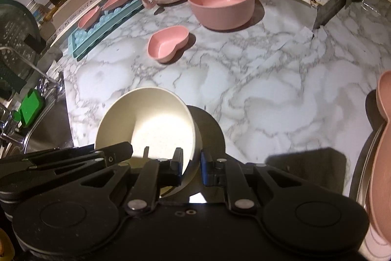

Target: Organize plates and bowls

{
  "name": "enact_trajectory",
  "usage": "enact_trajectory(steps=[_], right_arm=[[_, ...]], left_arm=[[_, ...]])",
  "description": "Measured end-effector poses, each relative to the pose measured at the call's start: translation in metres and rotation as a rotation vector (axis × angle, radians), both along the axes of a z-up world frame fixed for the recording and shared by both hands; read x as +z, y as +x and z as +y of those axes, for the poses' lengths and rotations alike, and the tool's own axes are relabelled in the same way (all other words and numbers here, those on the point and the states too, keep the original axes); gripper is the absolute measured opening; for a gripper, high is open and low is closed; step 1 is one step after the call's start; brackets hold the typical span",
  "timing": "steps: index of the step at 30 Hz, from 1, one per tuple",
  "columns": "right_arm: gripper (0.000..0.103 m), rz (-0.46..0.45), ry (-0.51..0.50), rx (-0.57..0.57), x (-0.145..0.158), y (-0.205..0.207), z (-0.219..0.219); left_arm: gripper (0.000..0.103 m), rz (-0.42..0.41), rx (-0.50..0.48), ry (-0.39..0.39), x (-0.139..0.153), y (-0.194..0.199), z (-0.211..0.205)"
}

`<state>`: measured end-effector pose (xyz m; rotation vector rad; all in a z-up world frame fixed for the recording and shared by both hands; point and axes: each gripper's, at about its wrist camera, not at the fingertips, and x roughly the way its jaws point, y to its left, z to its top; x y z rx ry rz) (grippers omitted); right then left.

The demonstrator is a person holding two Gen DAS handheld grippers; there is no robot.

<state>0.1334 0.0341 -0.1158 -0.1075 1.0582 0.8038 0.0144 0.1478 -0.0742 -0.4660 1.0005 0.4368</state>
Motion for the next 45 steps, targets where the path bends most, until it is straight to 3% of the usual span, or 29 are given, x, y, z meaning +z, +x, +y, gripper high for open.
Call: enact_trajectory(steps=[17,29,40,43,45], right_arm=[[0.017,0.018,-0.011,-0.018,-0.005,-0.013,0.000],[0.029,0.003,0.009,-0.054,0.004,-0.009,-0.007],[0.038,-0.035,0.043,-0.057,0.023,-0.003,-0.011],[0.041,-0.049,0.051,-0.059,0.028,0.001,-0.012],[0.044,-0.059,0.055,-0.061,0.033,0.005,-0.013]], left_arm=[[0.024,0.005,-0.013,-0.014,-0.005,-0.008,0.000],[0.024,-0.016,-0.018,-0.011,0.007,-0.006,0.006],[0.026,-0.068,-0.027,0.055,0.029,0.003,0.008],[0.033,-0.090,-0.027,0.070,0.034,0.008,0.009],[0.049,-0.107,-0.024,0.082,0.038,0.012,0.011]])
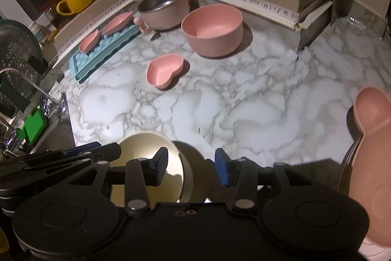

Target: Organize plates and bowls

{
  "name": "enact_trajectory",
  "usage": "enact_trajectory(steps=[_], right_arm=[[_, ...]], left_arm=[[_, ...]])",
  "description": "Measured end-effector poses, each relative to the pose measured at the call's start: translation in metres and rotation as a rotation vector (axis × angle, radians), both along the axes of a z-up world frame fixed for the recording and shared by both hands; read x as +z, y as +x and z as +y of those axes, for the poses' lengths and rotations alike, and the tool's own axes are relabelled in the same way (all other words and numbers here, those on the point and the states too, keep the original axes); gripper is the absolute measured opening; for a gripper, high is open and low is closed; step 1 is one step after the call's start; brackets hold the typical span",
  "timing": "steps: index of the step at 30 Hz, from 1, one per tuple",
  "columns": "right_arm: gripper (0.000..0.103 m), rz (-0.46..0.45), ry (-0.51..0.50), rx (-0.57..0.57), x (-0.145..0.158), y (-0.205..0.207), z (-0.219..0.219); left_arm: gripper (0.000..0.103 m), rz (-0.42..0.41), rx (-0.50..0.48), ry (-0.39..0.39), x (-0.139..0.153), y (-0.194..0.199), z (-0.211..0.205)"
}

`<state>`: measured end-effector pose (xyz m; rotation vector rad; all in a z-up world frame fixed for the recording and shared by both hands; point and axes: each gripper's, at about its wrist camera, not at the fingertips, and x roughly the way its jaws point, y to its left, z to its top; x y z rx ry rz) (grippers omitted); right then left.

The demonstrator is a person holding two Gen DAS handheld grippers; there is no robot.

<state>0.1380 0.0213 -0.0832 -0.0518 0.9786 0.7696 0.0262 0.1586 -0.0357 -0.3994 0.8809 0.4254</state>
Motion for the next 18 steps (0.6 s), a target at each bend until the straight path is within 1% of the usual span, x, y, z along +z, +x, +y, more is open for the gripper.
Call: enact_trajectory(steps=[2,6,7,9,11,13,14,17,18], right_arm=[[0.048,-0.012,0.002,-0.002,0.004,0.004,0.000],[0.057,-0.041,0.006,-0.012,0.012,0.013,-0.001],[0.058,-0.046,0.008,-0.013,0.014,0.016,-0.002],[0.063,-0.058,0.009,-0.018,0.017,0.023,-0.002],[0.068,-0.071,0.014,-0.024,0.020,0.030,-0.002],[0.074,-0.079,0.012,-0.029,0.022,0.037,-0.002],[0.080,-0.084,0.012,-0.031,0.024,0.041,-0.002],[0.085,-0.101,0.009,-0.032,0.026,0.053,-0.001],[0.090,-0.107,0.007,-0.033,0.027,0.056,0.000]], left_arm=[[0.055,-0.021,0.006,0.019,0.005,0.005,0.002],[0.056,-0.041,0.005,0.040,0.013,0.019,0.007],[0.056,-0.046,0.004,0.047,0.015,0.023,0.008],[0.065,-0.061,0.003,0.059,0.019,0.030,0.010],[0.070,-0.079,0.005,0.071,0.023,0.038,0.013],[0.070,-0.091,-0.004,0.076,0.026,0.047,0.015],[0.070,-0.095,-0.008,0.078,0.026,0.051,0.015],[0.070,-0.104,-0.009,0.084,0.028,0.065,0.017],[0.072,-0.106,-0.007,0.083,0.028,0.070,0.019]])
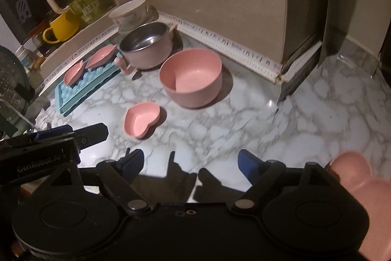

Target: Organize plates and bowls

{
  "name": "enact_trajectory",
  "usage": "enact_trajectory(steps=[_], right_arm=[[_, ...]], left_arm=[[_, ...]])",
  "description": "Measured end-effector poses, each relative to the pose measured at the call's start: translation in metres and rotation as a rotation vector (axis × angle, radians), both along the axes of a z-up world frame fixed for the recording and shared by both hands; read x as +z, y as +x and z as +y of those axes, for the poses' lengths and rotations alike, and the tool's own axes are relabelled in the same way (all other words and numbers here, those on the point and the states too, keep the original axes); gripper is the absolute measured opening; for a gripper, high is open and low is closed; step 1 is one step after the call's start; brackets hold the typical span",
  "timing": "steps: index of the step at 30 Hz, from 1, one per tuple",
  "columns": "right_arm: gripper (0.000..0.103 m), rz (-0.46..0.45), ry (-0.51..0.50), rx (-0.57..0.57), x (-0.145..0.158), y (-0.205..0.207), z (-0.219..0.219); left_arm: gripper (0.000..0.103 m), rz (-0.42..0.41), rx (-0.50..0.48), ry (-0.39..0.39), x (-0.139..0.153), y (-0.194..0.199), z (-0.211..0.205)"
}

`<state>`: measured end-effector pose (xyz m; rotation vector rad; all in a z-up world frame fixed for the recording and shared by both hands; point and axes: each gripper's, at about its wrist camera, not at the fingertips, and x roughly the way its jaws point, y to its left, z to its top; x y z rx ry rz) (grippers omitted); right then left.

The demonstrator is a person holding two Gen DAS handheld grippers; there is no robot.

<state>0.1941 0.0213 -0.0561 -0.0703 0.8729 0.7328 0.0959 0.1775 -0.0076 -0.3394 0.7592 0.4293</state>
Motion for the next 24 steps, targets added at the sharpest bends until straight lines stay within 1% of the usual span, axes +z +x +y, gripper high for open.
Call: enact_trajectory(steps=[2,5,10,20,23,24], right_arm=[[0.095,-0.027,-0.006,-0.010,0.003,0.007,0.002],[0.098,-0.055,-0.008,-0.016,0.006,0.017,0.005],[0.100,-0.030,0.010,-0.051,0.006,0.044,0.011],[0.098,-0.007,0.005,-0.106,-0.002,0.085,0.032],[0.090,0.014,0.003,-0.100,-0.005,0.095,0.038],[0.089,0.023,0.000,-0.099,-0.007,0.098,0.040]], left_arm=[[0.075,-0.003,0.003,-0.003,-0.001,0.007,0.004],[0.077,-0.003,0.005,-0.022,-0.003,0.020,0.010],[0.077,0.015,0.007,-0.031,-0.008,0.046,0.020],[0.077,0.041,0.005,-0.026,-0.016,0.098,0.041],[0.077,0.049,0.008,-0.030,-0.019,0.111,0.048],[0.077,0.053,0.010,-0.033,-0.021,0.115,0.050]])
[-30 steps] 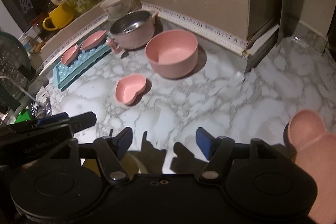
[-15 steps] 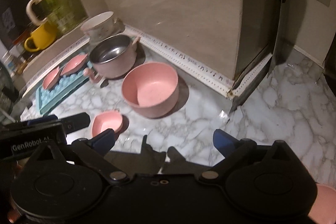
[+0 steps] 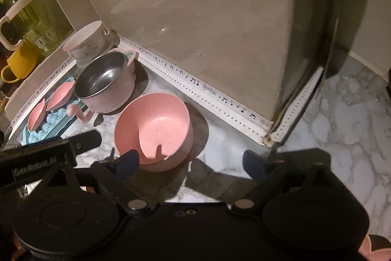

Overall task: Organize plates and bowls
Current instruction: 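Reach both grippers to the large pink bowl and close on its rim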

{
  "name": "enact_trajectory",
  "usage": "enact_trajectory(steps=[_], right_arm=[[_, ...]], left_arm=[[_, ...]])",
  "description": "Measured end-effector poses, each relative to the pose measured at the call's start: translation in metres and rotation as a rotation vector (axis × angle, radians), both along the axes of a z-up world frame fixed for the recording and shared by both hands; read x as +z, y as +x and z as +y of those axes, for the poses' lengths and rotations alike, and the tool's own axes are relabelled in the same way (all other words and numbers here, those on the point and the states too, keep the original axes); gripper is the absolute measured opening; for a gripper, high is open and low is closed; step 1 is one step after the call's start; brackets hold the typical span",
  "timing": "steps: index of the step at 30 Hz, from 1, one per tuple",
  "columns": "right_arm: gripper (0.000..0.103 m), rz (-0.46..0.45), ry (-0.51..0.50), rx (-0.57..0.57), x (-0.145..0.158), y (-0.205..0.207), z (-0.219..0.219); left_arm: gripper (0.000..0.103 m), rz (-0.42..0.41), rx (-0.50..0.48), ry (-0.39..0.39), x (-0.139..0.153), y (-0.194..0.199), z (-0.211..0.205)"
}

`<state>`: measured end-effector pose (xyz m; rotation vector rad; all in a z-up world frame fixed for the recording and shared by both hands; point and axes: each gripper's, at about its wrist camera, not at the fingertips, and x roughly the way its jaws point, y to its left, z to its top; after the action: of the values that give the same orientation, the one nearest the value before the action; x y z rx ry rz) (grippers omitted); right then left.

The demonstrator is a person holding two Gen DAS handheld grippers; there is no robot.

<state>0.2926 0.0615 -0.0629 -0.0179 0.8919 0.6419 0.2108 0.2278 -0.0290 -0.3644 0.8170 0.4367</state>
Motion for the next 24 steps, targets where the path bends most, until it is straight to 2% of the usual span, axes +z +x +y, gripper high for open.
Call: enact_trajectory(steps=[10,16,18,24], right_arm=[[0.082,0.030,-0.024,-0.019,-0.014,0.023,0.017],[0.071,0.054,-0.027,-0.020,-0.024,0.031,0.026],[0.062,0.062,-0.025,-0.012,-0.027,0.033,0.027],[0.052,0.074,-0.030,-0.012,-0.033,0.037,0.032]], left_arm=[[0.077,0.034,0.024,-0.040,-0.026,0.031,0.016],[0.077,0.063,0.032,-0.037,-0.040,0.042,0.015],[0.077,0.073,0.035,-0.034,-0.045,0.044,0.015],[0.076,0.087,0.064,-0.057,-0.056,0.048,0.019]])
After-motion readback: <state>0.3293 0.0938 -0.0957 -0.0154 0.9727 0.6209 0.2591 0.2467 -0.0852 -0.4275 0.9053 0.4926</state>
